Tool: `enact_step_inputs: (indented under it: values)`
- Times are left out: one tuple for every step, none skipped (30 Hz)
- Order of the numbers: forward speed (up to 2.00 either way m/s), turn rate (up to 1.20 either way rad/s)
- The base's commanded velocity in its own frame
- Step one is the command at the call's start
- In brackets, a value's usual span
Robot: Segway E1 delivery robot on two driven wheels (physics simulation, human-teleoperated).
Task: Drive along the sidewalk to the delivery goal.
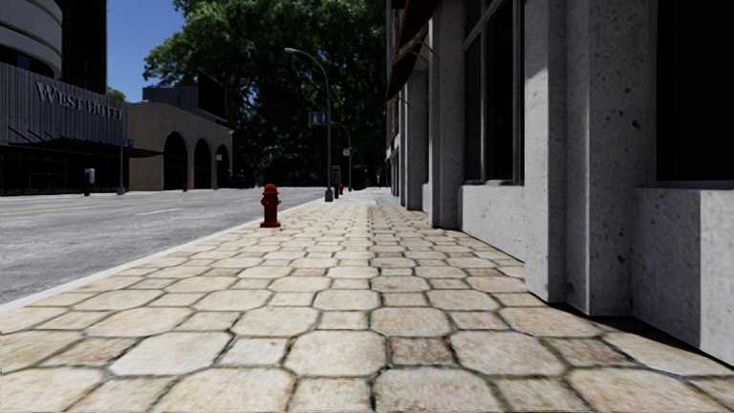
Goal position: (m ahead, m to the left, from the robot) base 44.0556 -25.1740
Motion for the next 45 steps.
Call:
enact_step_inputs:
  values:
    - [2.00, 0.00]
    - [2.00, 0.00]
    - [2.00, 0.00]
    - [2.00, 0.00]
    - [2.00, 0.00]
    - [2.00, 0.00]
    - [2.00, 0.00]
    - [2.00, 0.00]
    - [2.00, 0.00]
    - [2.00, 0.00]
    - [2.00, 0.00]
    - [2.00, 0.00]
    - [2.00, 0.00]
    - [2.00, 0.00]
    - [2.00, 0.00]
    - [2.00, 0.00]
    - [2.00, 0.00]
    - [2.00, 0.00]
    - [2.00, 0.00]
    - [2.00, 0.00]
    - [2.00, 0.00]
    - [2.00, 0.00]
    - [2.00, 0.00]
    - [2.00, 0.00]
    - [2.00, 0.00]
    - [2.00, 0.00]
    - [2.00, 0.00]
    - [2.00, 0.00]
    - [2.00, 0.00]
    - [2.00, 0.00]
    - [2.00, 0.00]
    - [2.00, 0.00]
    - [2.00, 0.00]
    - [2.00, 0.00]
    - [2.00, 0.00]
    - [2.00, 0.00]
    - [2.00, 0.00]
    - [2.00, 0.00]
    - [2.00, 0.00]
    - [2.00, 0.00]
    - [2.00, 0.00]
    - [2.00, 0.00]
    - [2.00, 0.00]
    - [2.00, 0.00]
    - [2.00, 0.00]
